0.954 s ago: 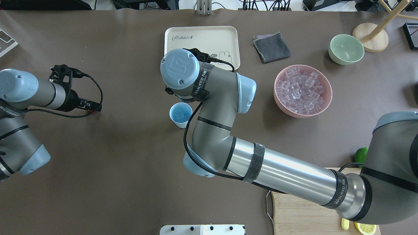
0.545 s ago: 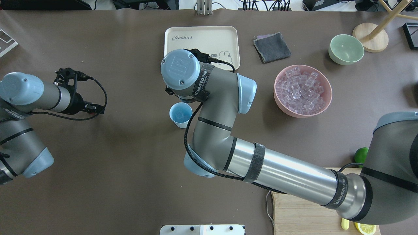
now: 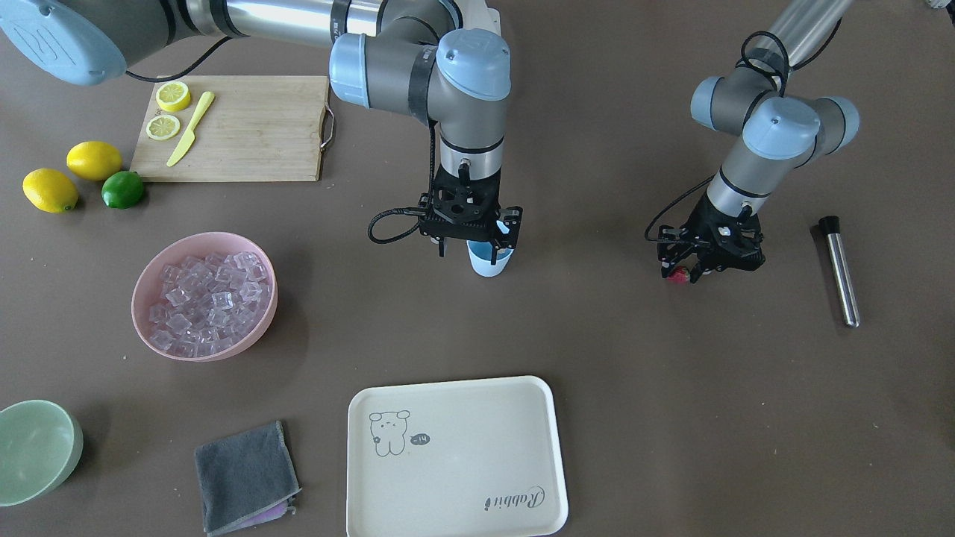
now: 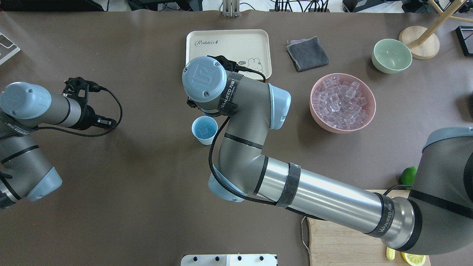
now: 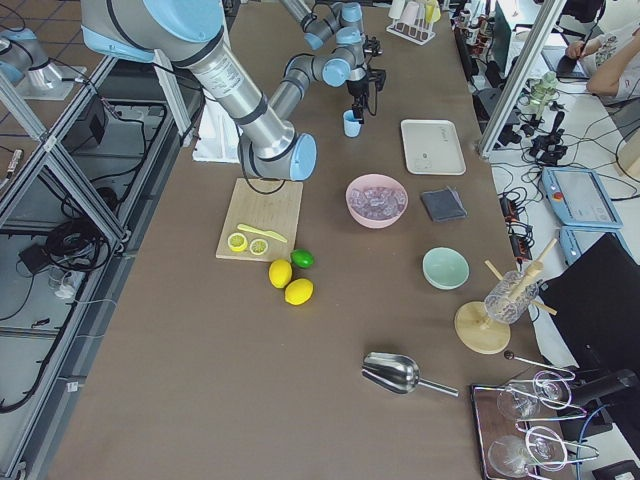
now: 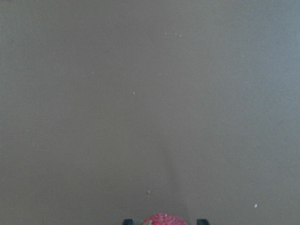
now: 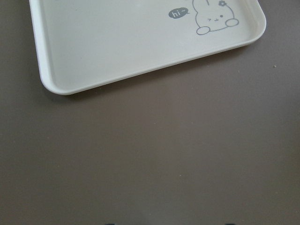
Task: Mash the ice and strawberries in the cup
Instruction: 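Close the left gripper on the red strawberry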
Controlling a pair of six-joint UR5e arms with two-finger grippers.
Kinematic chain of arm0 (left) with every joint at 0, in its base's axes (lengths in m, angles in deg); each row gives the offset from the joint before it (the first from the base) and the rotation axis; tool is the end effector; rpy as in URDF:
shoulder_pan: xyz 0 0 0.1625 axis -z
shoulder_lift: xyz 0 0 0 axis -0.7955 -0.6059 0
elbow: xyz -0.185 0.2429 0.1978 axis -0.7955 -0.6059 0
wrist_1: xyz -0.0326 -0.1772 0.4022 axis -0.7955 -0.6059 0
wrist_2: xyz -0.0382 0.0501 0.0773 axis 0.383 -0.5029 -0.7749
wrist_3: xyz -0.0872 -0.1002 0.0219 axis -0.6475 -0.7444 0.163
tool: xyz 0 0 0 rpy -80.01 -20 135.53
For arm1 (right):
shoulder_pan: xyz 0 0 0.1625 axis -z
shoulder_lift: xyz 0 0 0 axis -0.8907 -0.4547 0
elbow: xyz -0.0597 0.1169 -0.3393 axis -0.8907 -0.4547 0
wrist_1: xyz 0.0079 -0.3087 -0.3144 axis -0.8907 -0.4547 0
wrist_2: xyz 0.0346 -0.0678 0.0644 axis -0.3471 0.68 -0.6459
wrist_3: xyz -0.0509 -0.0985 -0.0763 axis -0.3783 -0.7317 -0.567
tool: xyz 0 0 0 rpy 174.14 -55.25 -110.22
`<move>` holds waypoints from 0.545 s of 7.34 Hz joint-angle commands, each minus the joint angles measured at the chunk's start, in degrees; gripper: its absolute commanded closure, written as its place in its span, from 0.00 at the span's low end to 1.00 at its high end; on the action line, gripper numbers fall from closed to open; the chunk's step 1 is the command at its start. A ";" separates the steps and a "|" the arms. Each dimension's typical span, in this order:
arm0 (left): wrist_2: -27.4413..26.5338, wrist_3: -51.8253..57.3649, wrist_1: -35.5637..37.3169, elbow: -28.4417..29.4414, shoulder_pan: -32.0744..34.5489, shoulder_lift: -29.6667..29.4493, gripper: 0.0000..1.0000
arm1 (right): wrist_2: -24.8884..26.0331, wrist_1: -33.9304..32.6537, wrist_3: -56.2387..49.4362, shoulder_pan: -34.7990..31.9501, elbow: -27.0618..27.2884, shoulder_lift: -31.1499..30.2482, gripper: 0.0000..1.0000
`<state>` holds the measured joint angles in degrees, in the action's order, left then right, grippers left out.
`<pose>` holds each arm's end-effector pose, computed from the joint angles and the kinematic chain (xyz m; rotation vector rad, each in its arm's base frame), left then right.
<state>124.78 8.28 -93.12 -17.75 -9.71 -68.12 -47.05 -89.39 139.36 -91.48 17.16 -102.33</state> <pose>0.4089 -0.5010 0.4332 0.3250 0.8590 0.0979 -0.6087 -0.4692 0.0815 0.1604 -0.7887 0.3315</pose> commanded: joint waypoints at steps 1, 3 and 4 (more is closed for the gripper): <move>0.29 -0.29 0.31 -1.55 0.07 0.07 1.00 | 0.00 0.00 -0.09 -0.04 0.30 -0.01 0.18; 0.55 -0.64 4.84 -5.23 0.33 -1.67 1.00 | -0.44 -0.09 -0.79 -1.18 3.96 -2.45 0.18; 0.55 -0.73 13.93 -10.39 0.42 -4.99 1.00 | -2.09 -0.79 -1.83 -3.36 9.99 -6.47 0.18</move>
<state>125.27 7.69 -87.46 -23.22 -9.44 -70.03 -47.72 -89.60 138.51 -92.84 21.51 -105.04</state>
